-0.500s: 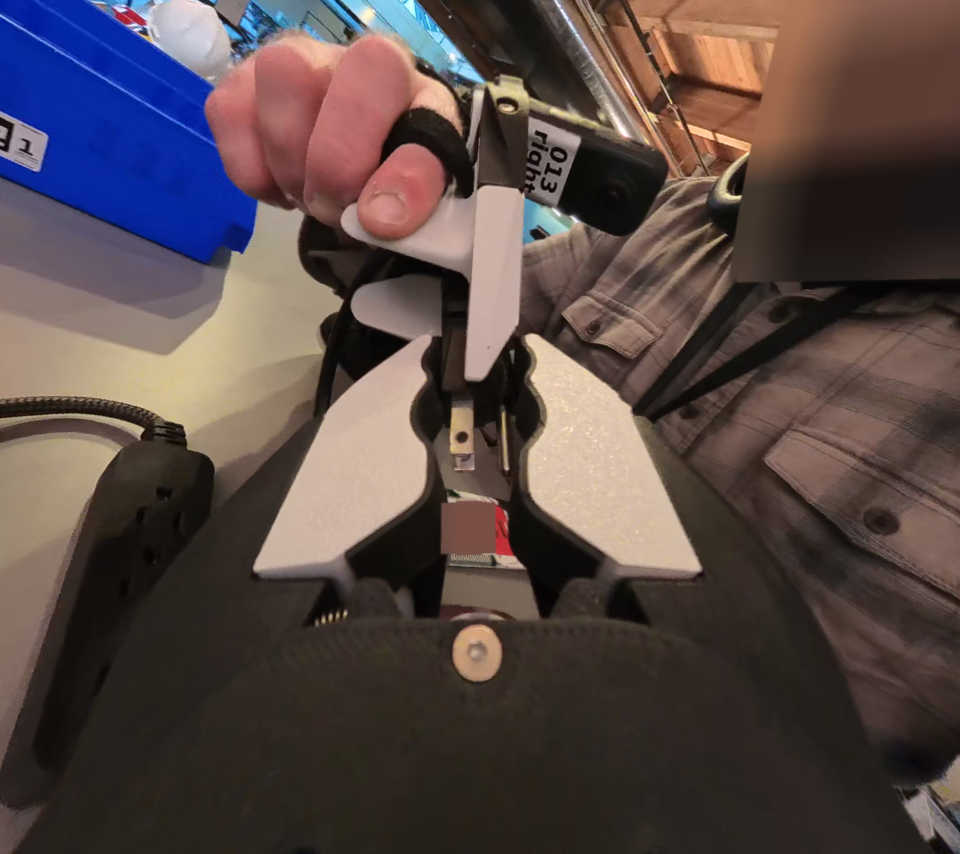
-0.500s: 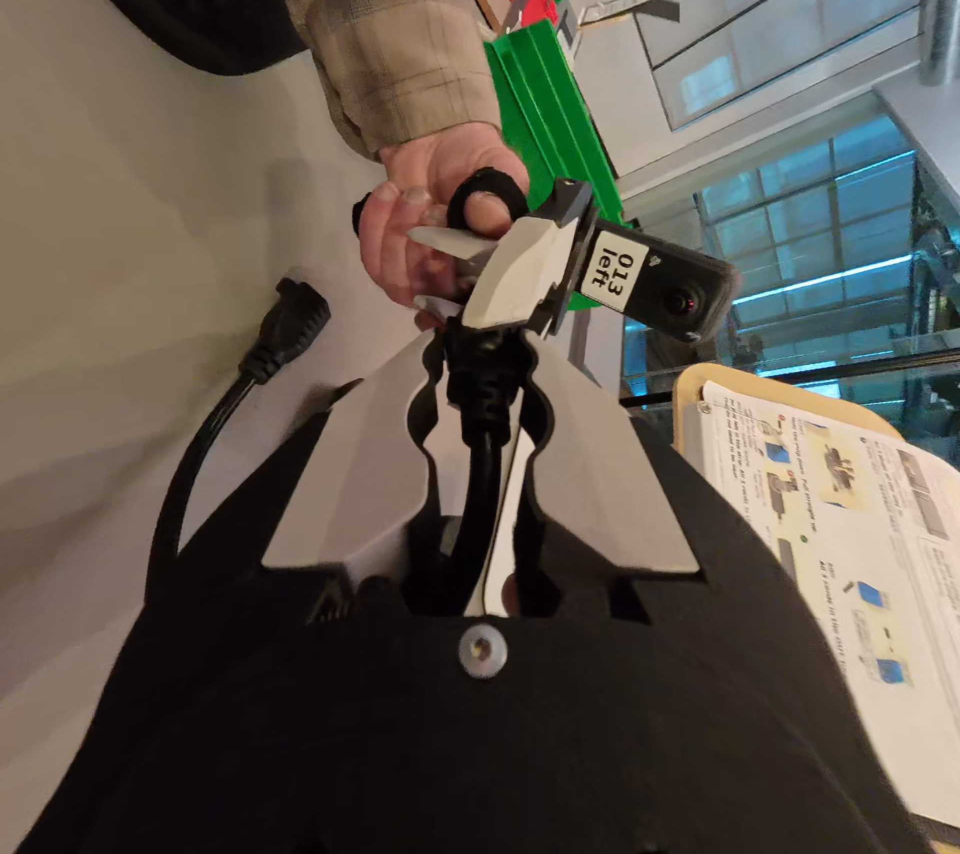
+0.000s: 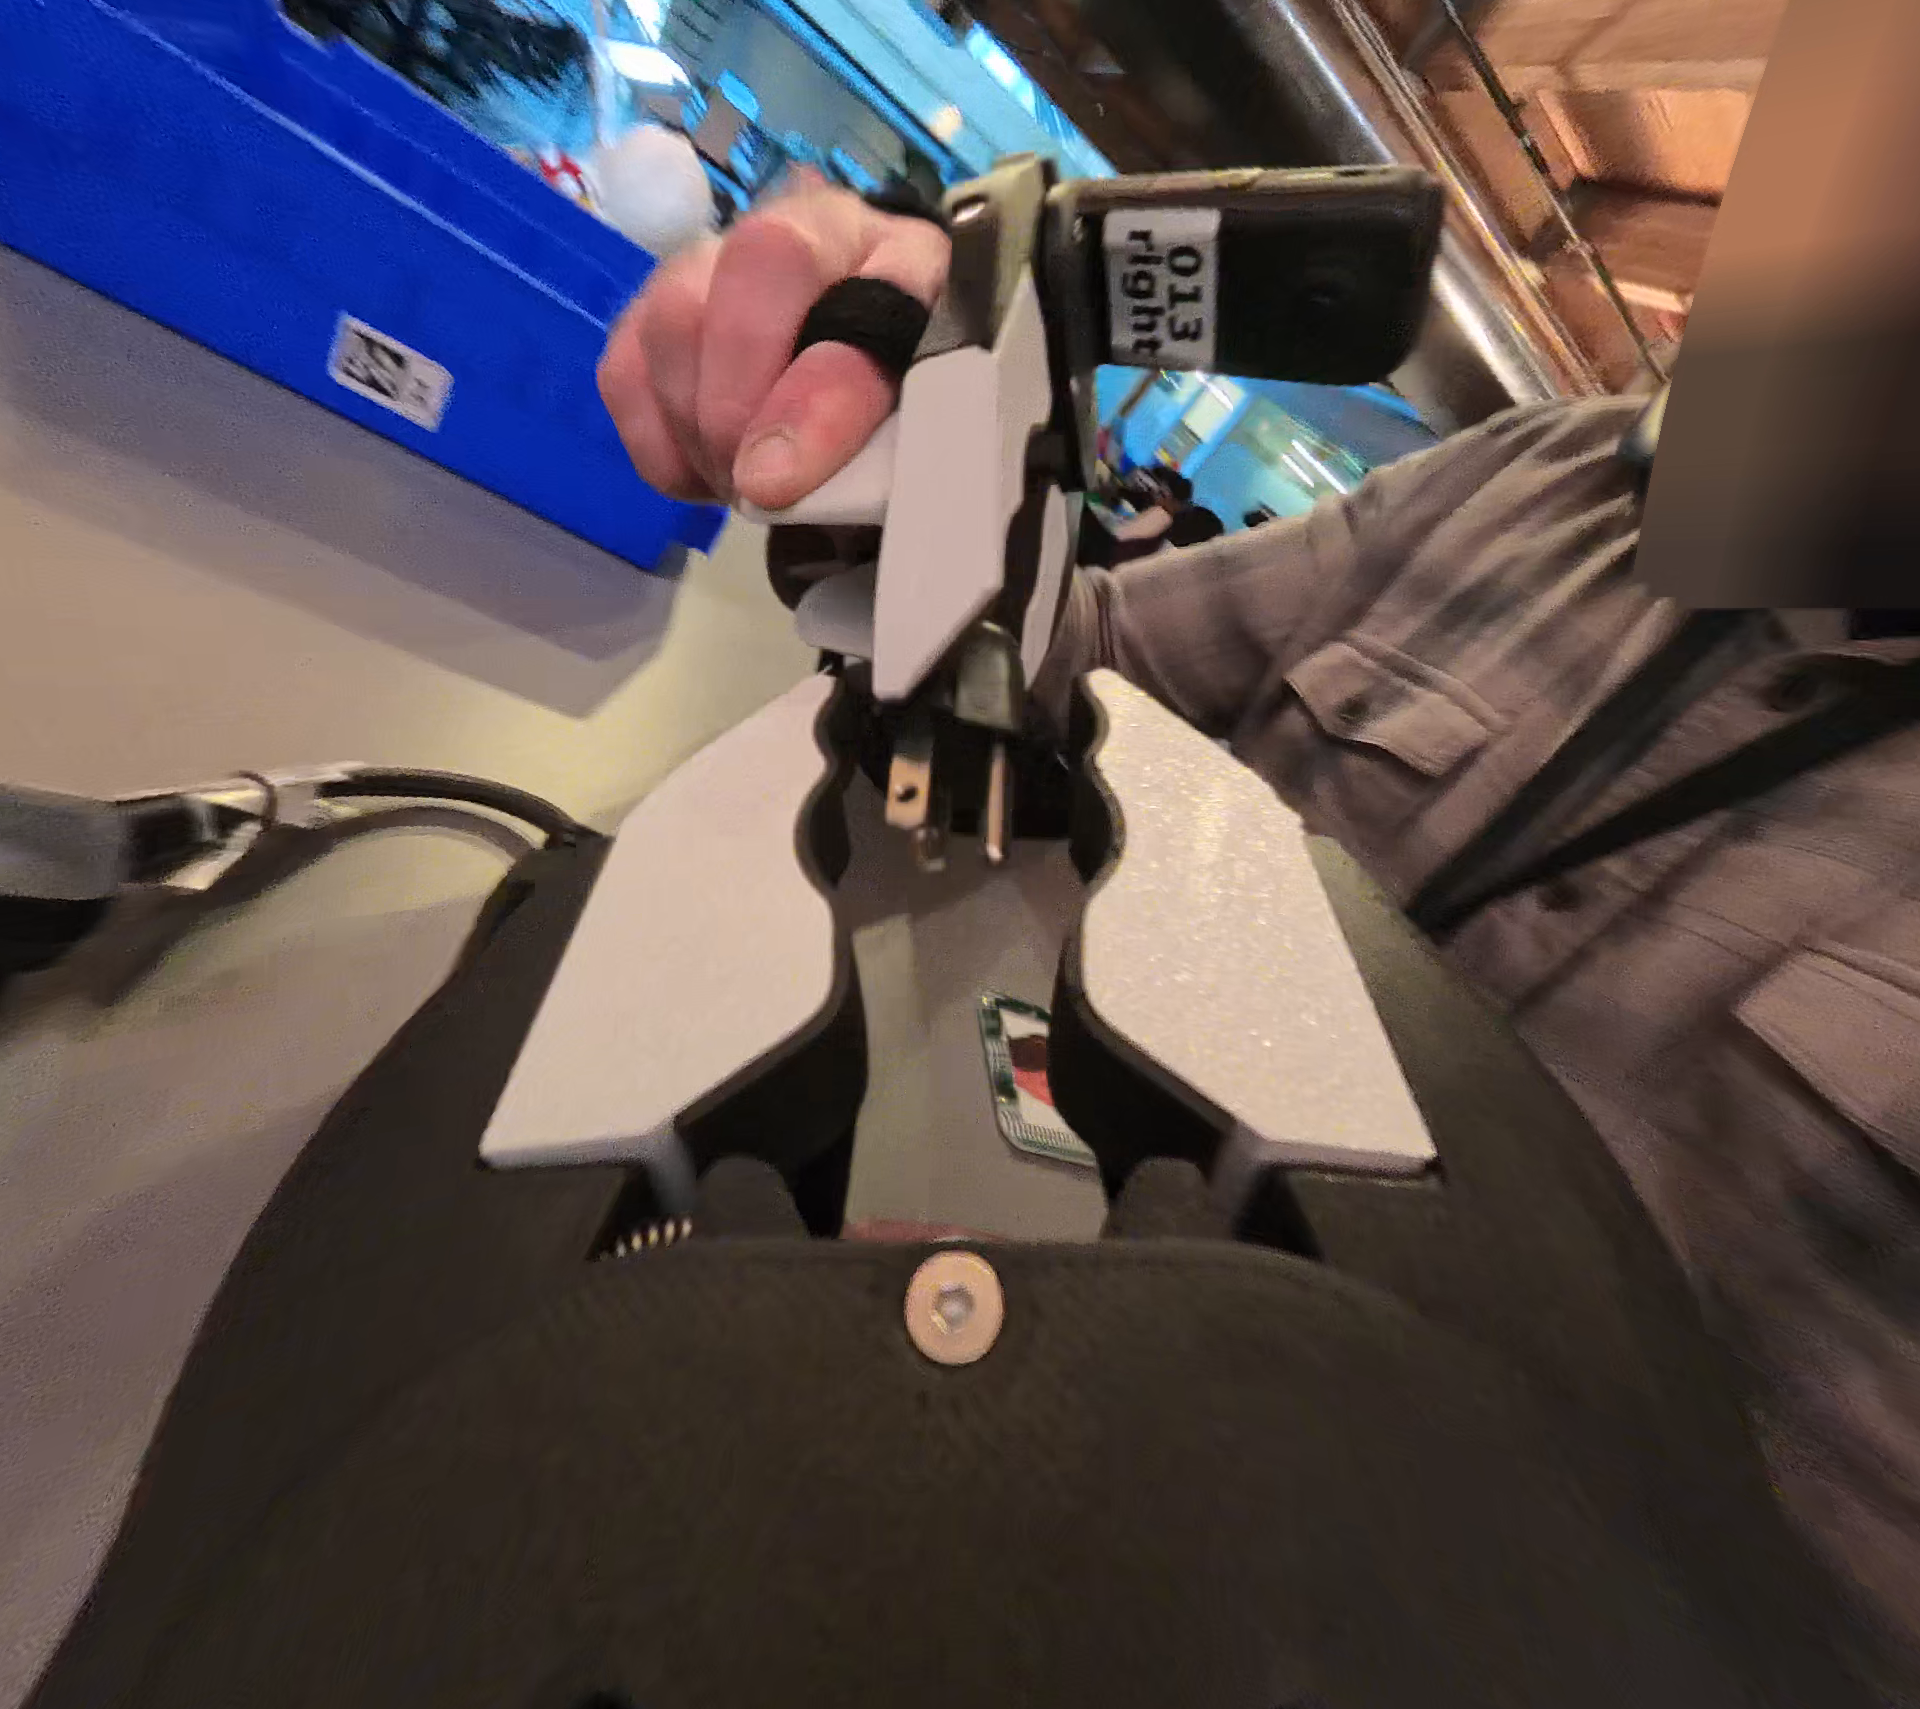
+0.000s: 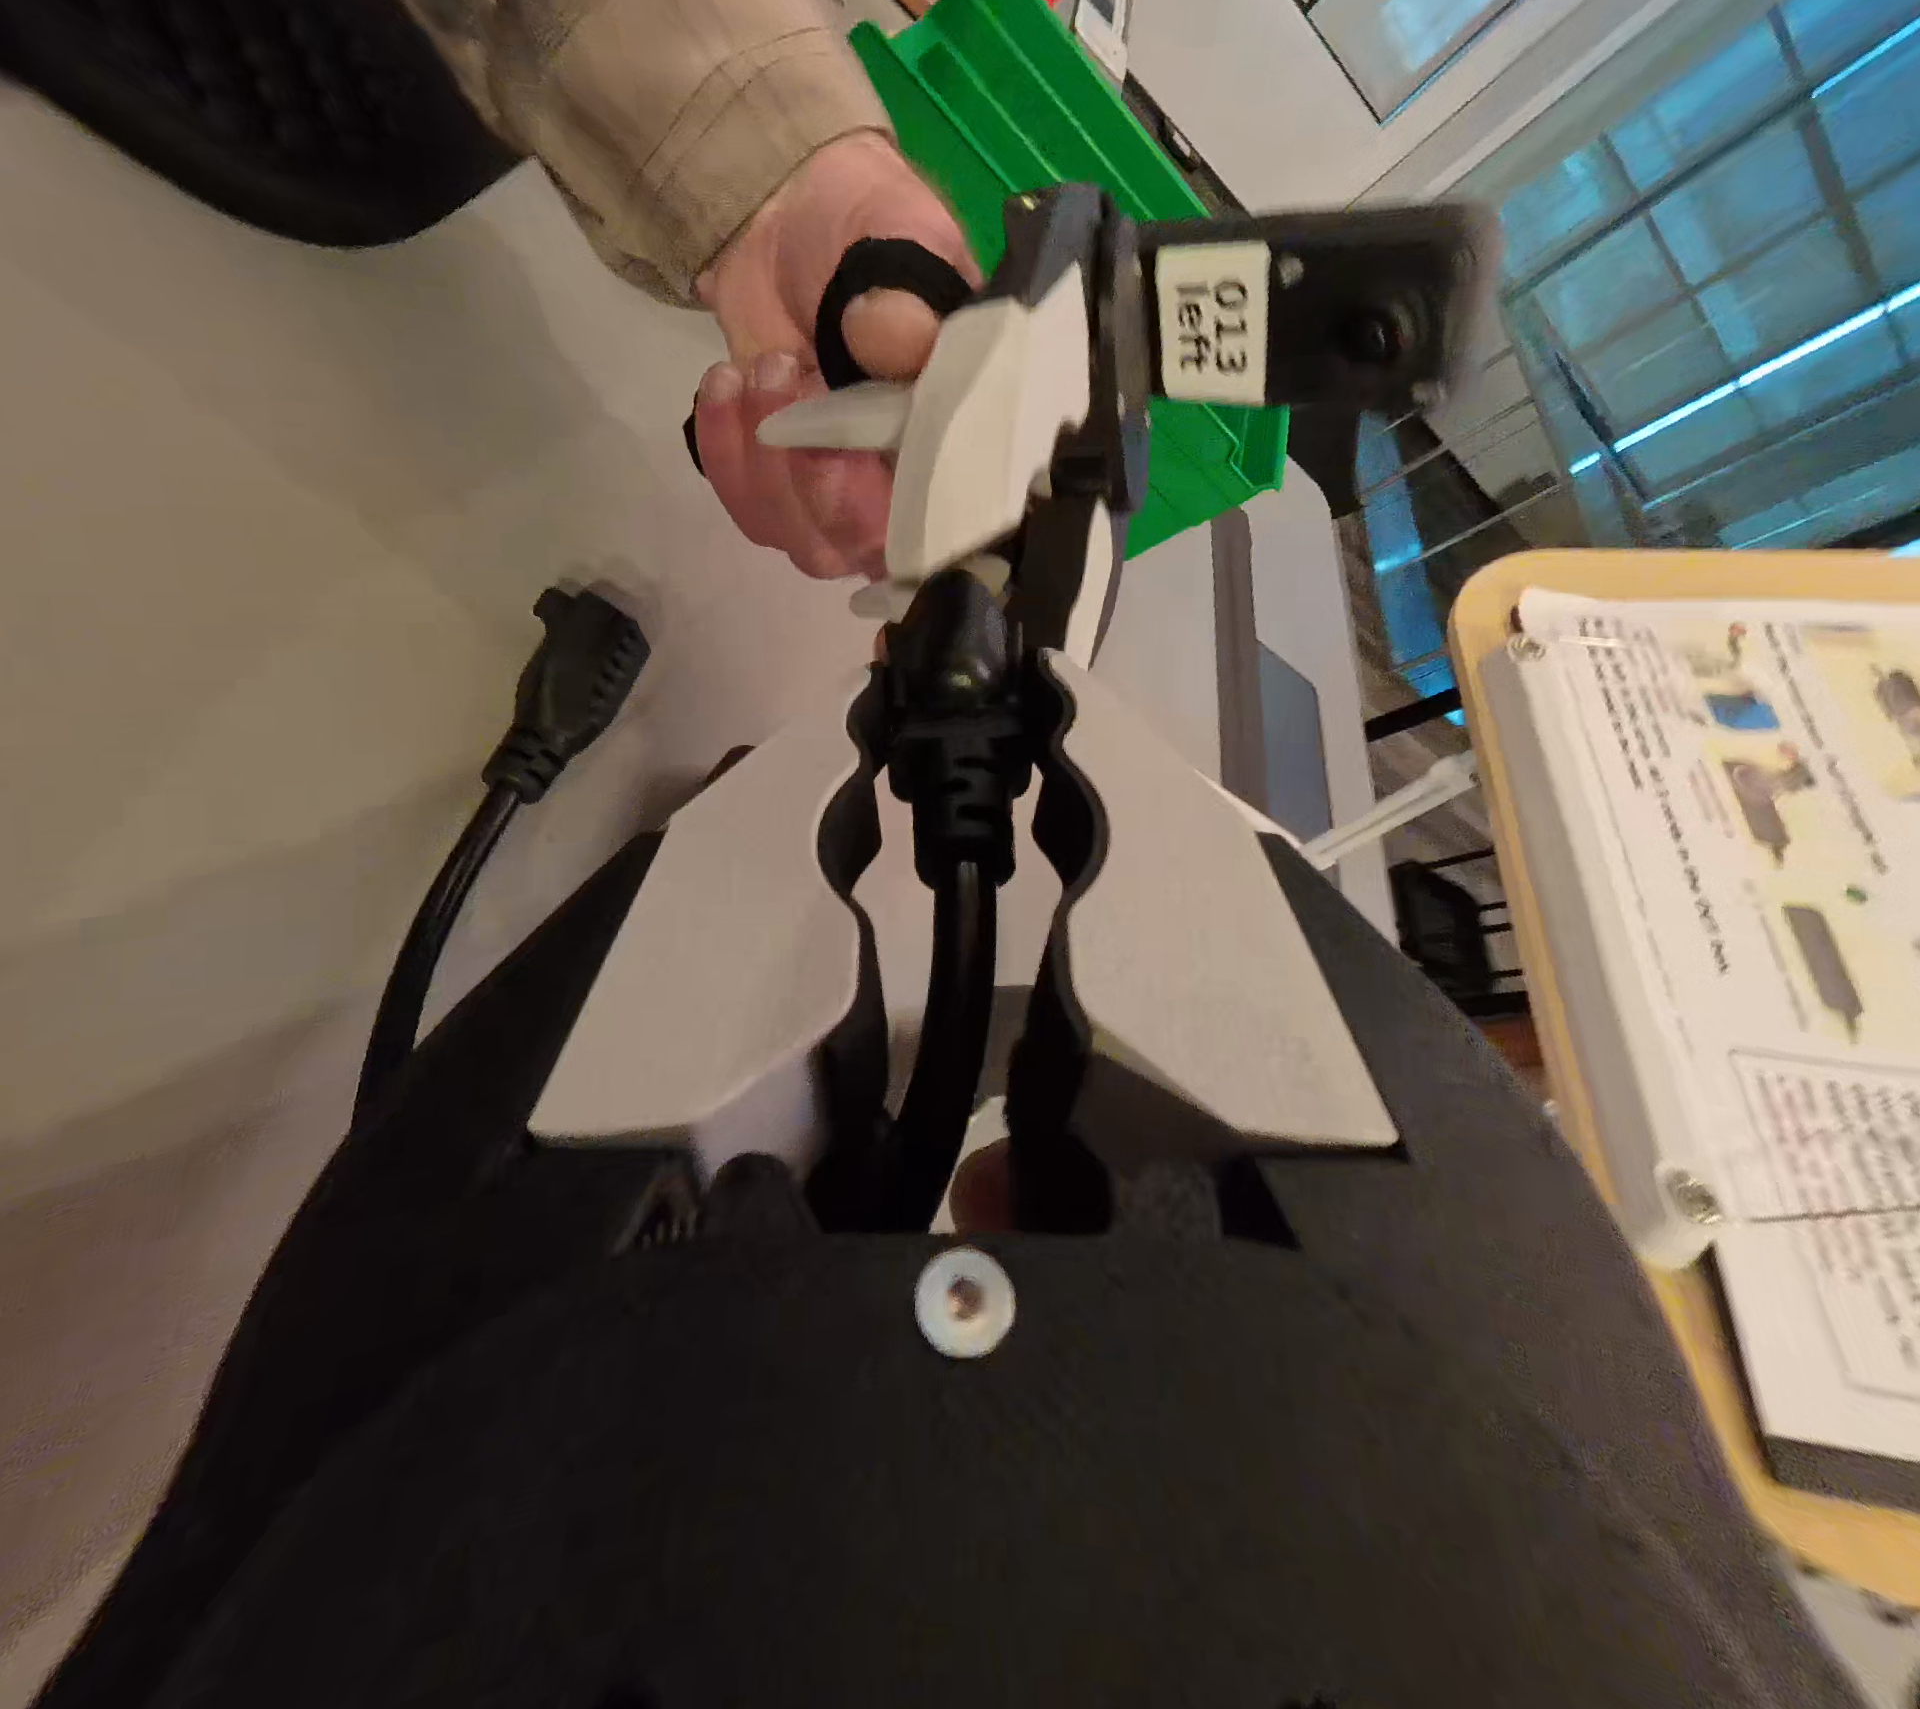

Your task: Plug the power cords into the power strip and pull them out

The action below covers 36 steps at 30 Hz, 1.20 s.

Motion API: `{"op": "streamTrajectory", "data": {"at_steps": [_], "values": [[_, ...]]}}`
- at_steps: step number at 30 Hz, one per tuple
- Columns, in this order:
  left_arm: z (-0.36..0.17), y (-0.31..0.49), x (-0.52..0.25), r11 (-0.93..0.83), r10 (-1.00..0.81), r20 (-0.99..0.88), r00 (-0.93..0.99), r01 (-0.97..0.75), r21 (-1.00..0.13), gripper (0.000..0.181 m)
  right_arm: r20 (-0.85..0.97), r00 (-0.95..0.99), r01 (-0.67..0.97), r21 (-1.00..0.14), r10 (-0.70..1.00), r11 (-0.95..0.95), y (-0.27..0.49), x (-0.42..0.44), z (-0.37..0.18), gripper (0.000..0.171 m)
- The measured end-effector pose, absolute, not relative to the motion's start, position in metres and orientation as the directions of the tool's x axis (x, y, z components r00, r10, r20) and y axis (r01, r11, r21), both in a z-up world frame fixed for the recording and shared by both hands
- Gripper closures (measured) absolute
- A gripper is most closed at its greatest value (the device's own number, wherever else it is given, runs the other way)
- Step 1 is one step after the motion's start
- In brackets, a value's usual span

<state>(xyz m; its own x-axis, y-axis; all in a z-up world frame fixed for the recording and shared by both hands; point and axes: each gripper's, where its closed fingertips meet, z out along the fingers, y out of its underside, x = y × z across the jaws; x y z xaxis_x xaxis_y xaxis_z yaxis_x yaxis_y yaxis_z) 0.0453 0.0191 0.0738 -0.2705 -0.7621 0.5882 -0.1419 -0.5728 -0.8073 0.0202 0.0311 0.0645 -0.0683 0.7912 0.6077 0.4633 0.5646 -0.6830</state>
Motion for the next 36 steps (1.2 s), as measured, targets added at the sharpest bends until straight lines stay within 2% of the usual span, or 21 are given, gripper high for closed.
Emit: {"op": "streamTrajectory", "data": {"at_steps": [2, 4, 6, 10, 16, 24, 25, 36], "values": [[0.070, 0.034, 0.036, -0.522, -0.831, 0.534, -0.155, -0.115, -0.845, 0.141, 0.561, -0.029, 0.462, -0.726, 0.827, 0.509, 0.039, 0.027, 0.069, 0.149], [0.051, 0.042, 0.026, -0.388, -0.917, 0.399, -0.018, -0.199, -0.900, 0.139, 0.520, -0.010, 0.484, -0.745, 0.854, 0.459, 0.046, 0.034, 0.069, 0.148], [0.032, 0.042, 0.020, -0.279, -0.959, 0.278, 0.050, -0.322, -0.905, 0.133, 0.487, 0.000, 0.517, -0.747, 0.874, 0.417, 0.052, 0.041, 0.065, 0.148], [0.004, 0.044, 0.022, -0.102, -0.993, 0.056, 0.107, -0.494, -0.863, 0.116, 0.441, -0.005, 0.543, -0.753, 0.897, 0.373, 0.057, 0.050, 0.059, 0.149], [-0.035, 0.052, 0.035, 0.051, -0.991, -0.121, 0.064, -0.654, -0.755, 0.122, 0.403, -0.009, 0.576, -0.746, 0.915, 0.335, 0.061, 0.062, 0.054, 0.149], [-0.075, 0.054, 0.047, 0.134, -0.983, -0.181, -0.023, -0.762, -0.634, 0.132, 0.314, -0.010, 0.580, -0.771, 0.950, 0.261, 0.063, 0.073, 0.047, 0.148], [-0.077, 0.053, 0.048, 0.131, -0.985, -0.169, -0.028, -0.761, -0.635, 0.137, 0.302, -0.015, 0.584, -0.771, 0.953, 0.254, 0.062, 0.074, 0.045, 0.148], [-0.080, 0.062, 0.054, 0.012, -0.995, -0.075, 0.060, -0.695, -0.719, 0.137, 0.257, -0.012, 0.635, -0.744, 0.966, 0.206, 0.064, 0.082, 0.036, 0.148]]}}
